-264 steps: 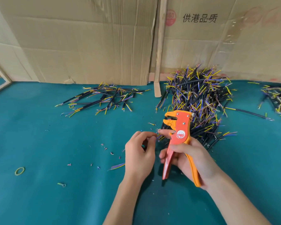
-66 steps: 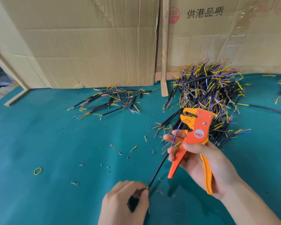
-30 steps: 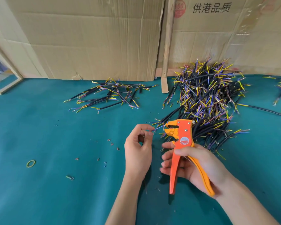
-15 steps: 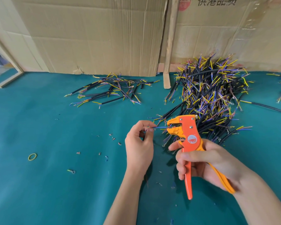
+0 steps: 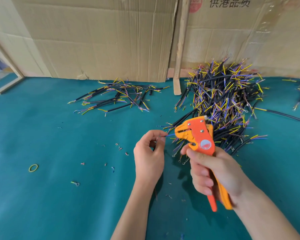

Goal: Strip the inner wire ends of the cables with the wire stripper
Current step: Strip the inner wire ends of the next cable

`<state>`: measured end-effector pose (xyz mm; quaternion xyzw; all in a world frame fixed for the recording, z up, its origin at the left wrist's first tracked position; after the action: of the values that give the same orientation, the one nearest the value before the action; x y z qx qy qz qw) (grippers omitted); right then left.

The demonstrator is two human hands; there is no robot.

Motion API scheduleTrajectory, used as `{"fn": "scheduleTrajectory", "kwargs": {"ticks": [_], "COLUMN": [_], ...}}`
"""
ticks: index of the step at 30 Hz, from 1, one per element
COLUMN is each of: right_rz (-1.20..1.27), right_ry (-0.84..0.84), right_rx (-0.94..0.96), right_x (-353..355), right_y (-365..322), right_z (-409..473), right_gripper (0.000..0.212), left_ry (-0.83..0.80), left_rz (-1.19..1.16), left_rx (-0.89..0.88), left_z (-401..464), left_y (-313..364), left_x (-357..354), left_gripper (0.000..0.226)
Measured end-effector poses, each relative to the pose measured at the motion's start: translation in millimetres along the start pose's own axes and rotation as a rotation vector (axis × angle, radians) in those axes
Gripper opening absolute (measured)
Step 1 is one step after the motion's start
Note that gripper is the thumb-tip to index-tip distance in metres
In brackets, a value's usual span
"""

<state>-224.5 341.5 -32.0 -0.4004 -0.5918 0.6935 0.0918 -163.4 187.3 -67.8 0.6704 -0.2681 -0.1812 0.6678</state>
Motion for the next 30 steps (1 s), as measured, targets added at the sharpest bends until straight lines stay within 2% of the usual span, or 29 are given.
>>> {"fn": "scheduleTrajectory", "kwargs": {"ticks": [5,9,16,20,26,30], "right_rz": [0.073,0.125,0.206,0.247,0.302,0.281], "right_ry": [0.06,0.027,-0.136,-0.277,-0.415,-0.288], "right_rx": [0.043,0.109,0.034,-0.013,-0.039,-0.069], "right_x": [5,13,13,5,-6,-8], "right_y": [2,-2,0,-1,-2,10], "right_z": [3,4,2,-2,-3,1], "right_gripper": [0.038,0.05,0.058,0.077,0.067,0.061], "left_ry": [0.019,0.06,0.075,0.089,0.105,0.106], "left_rz": [0.008,-0.078,-0.19,-0.204,-0.181,-0.132], "left_rx": [0.025,0.081,0.119,0.117,0.092,0.067], "left_z": [1,3,6,7,6,4], "left_y": [0,-2,-5,-5,-5,-3], "left_x": [0,0,2,4,3,2], "left_gripper": [0.02,0.018,0.021,0.026,0.026,0.027]}}
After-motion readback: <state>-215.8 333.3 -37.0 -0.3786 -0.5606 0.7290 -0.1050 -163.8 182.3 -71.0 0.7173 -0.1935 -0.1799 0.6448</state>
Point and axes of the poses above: each hand's wrist, its own z-axis towards the middle knuckle, its own x-axis out of the back of the hand, y = z × x, the point moved 1 cm from there along z, towards the middle knuckle, and after that the axes turned 15 degrees about x, right-handed, at the moved point
